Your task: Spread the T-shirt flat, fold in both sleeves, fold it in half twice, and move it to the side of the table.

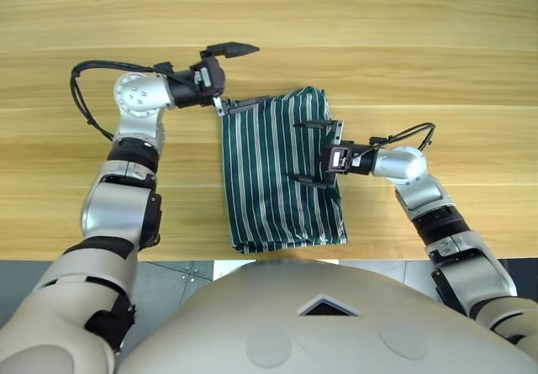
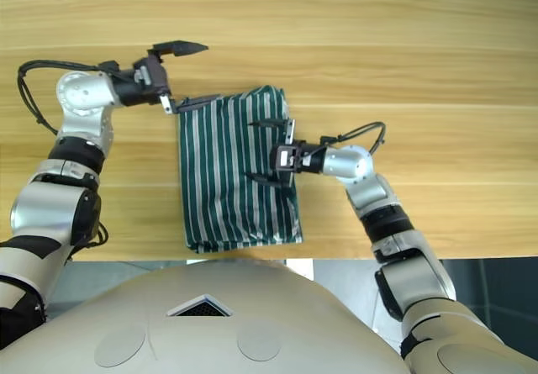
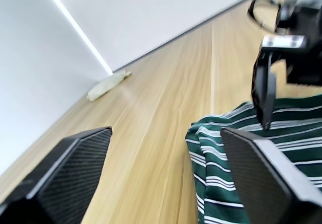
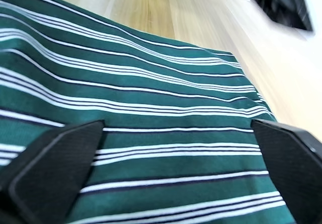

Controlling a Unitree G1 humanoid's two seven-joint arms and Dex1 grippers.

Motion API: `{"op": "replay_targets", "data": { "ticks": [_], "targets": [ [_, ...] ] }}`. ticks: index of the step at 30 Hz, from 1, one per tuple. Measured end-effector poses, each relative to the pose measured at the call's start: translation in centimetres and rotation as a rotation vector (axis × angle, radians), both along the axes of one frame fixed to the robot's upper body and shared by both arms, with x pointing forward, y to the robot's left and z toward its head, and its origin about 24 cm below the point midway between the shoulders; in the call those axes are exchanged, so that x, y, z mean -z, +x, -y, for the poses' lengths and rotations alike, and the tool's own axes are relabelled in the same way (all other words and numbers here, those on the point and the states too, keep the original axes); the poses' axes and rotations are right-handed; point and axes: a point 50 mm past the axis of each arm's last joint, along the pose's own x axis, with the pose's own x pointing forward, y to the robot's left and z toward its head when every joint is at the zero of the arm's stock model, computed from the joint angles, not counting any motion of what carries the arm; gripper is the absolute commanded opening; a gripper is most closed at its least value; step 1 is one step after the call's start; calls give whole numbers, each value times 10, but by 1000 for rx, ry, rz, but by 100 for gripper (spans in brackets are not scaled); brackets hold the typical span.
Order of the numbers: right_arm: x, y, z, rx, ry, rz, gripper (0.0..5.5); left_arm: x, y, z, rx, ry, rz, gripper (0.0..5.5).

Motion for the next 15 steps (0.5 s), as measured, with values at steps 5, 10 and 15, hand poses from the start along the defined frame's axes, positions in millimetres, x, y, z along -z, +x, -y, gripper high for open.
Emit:
{"op": "replay_targets", "data": {
  "ticks": [5,10,15],
  "targets": [
    [-1,0,0,2,3,4,538,33,-34,-9,151,175,-130,400],
    [-3,1,1,5,10,13,538,57,-46,-7,195,387,-140,400],
    [1,8,7,61,-37,29,538,60,-39,2,146,409,-71,400]
  ]
}}
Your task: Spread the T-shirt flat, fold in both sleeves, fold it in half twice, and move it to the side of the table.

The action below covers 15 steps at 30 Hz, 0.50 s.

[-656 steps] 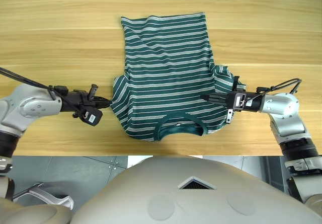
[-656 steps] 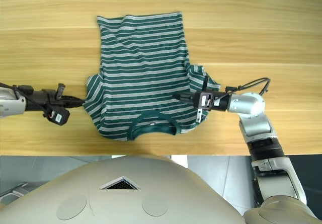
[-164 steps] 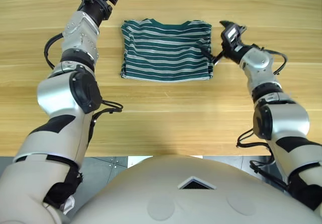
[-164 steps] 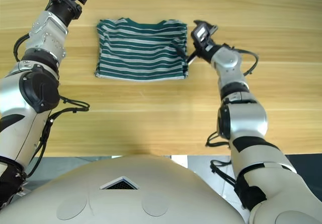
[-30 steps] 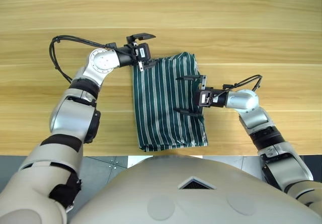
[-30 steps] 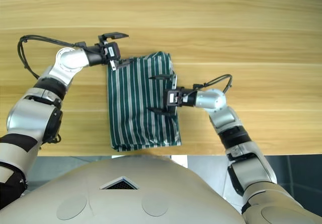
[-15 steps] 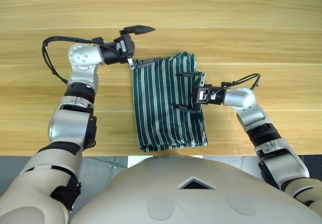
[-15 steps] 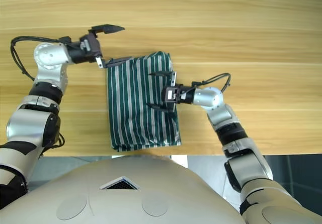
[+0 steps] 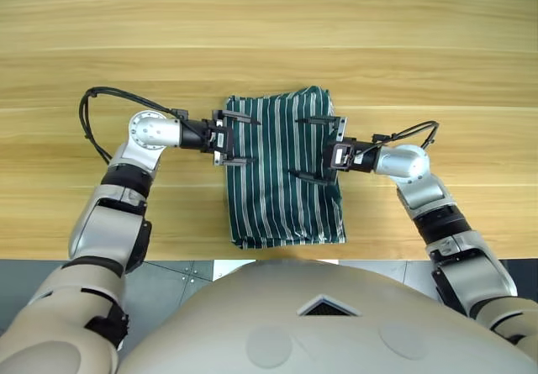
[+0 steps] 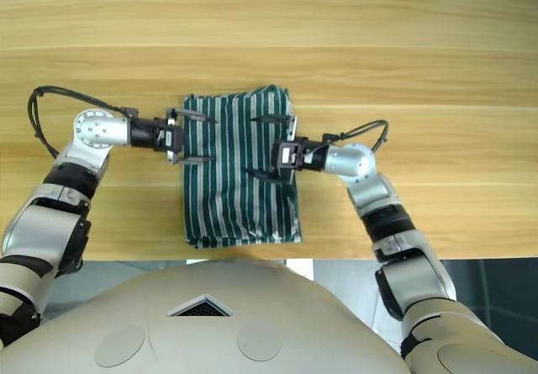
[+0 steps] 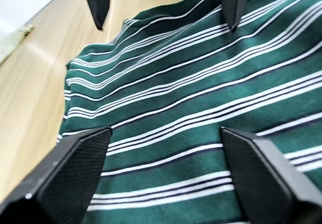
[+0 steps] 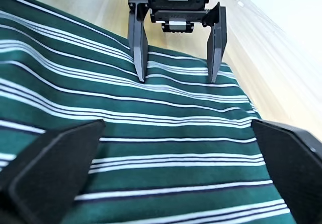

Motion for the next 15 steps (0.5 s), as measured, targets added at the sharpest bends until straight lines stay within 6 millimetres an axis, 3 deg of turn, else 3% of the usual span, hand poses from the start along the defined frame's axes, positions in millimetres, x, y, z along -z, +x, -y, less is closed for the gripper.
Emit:
{"op": "replay_targets", "data": {
  "ticks": [3,10,15],
  "targets": [
    [-1,22,8,94,-63,78,538,1,9,7,-50,7,44,400],
    [3,47,9,209,-72,127,538,3,19,11,-129,11,97,400],
    [4,52,10,225,-65,133,538,1,28,13,-178,32,147,400]
  ]
}}
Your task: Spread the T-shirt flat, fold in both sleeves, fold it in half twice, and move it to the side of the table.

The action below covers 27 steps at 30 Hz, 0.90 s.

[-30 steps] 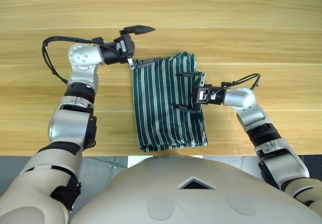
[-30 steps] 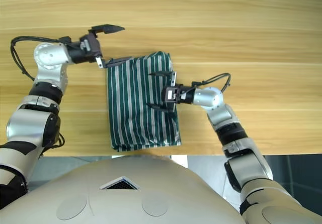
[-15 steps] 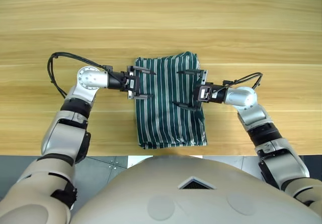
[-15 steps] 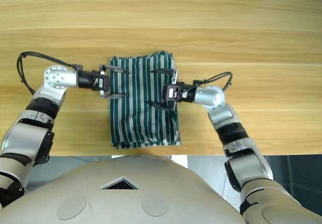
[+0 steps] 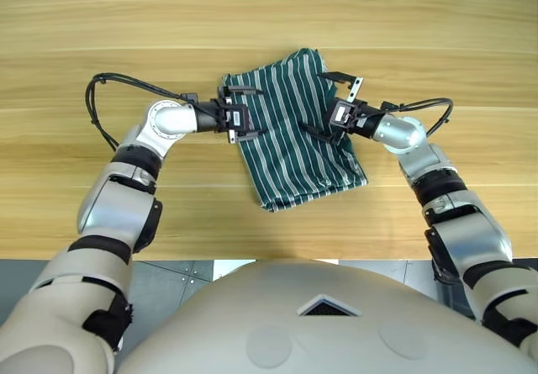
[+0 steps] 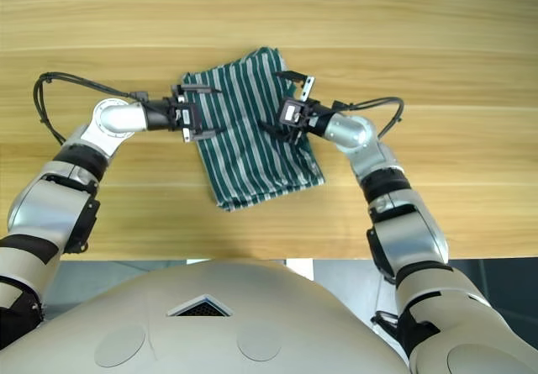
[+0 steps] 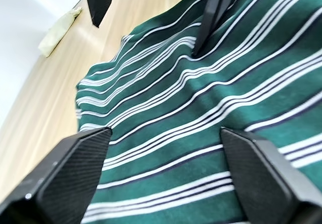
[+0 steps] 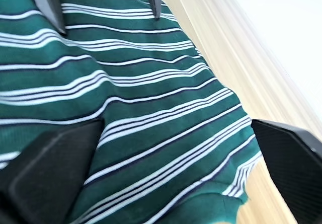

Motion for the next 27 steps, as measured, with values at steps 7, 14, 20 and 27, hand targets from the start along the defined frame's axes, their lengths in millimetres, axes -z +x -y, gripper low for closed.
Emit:
{"op": "replay_targets", "data": {
  "ticks": [7,14,20,27],
  "targets": [
    [-1,0,-1,0,25,8,538,-5,11,-5,-76,21,42,400],
    [-5,-7,-1,4,82,24,538,-8,14,-13,-96,37,64,400],
    [-37,-4,0,32,258,125,538,-19,10,-14,-55,-75,64,400],
    [-38,-20,9,-17,250,79,538,-37,-22,-11,201,-258,-59,400]
  ]
}}
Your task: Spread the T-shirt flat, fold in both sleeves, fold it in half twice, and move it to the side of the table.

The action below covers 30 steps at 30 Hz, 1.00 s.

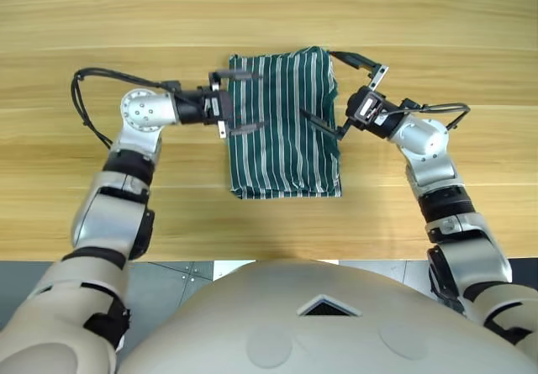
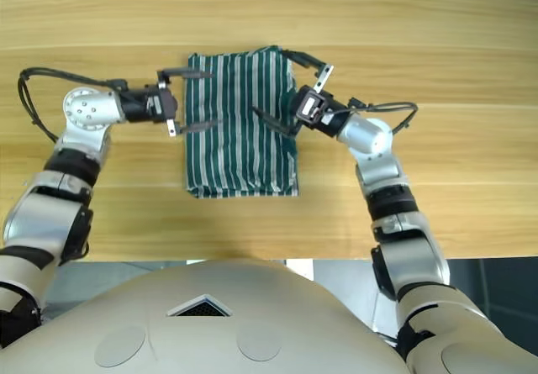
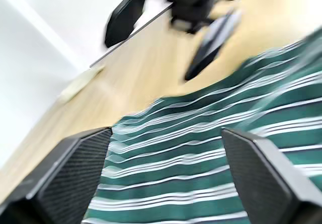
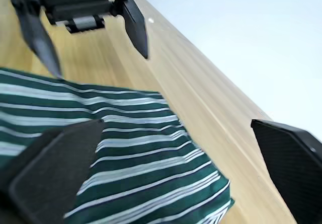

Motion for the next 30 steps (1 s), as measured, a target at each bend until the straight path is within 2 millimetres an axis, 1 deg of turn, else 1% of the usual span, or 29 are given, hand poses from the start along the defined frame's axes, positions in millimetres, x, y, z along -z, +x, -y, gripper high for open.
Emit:
{"op": "replay_targets", "data": {
  "ticks": [3,5,7,8,10,13,15,17,21,25,28,30],
  "targets": [
    [6,-9,6,-30,-43,-43,538,4,-18,-9,81,61,-64,400],
    [8,-13,7,-46,-59,-61,538,7,-23,-11,104,114,-74,400],
    [10,-16,9,-62,-82,-82,538,20,-30,-10,147,237,-76,400],
    [9,-17,10,-66,-94,-83,538,22,-31,-9,148,251,-77,400],
    [10,-19,11,-81,-113,-91,538,24,-28,-8,121,284,-31,400],
    [19,-30,8,-122,-134,-144,538,21,-16,-4,83,334,70,400],
    [20,-34,9,-141,-147,-156,538,22,-16,-2,86,330,90,400],
    [17,-38,11,-174,-164,-159,538,23,-17,-1,90,330,98,400],
    [4,-44,4,-229,-109,-143,538,23,-19,0,101,327,104,400],
    [-7,-43,-1,-238,-97,-109,538,24,-21,2,113,319,98,400],
    [-8,-41,-4,-239,-95,-105,538,24,-21,2,116,318,97,400],
    [-5,-39,-6,-230,-131,-102,538,24,-22,3,124,317,99,400]
  ]
}}
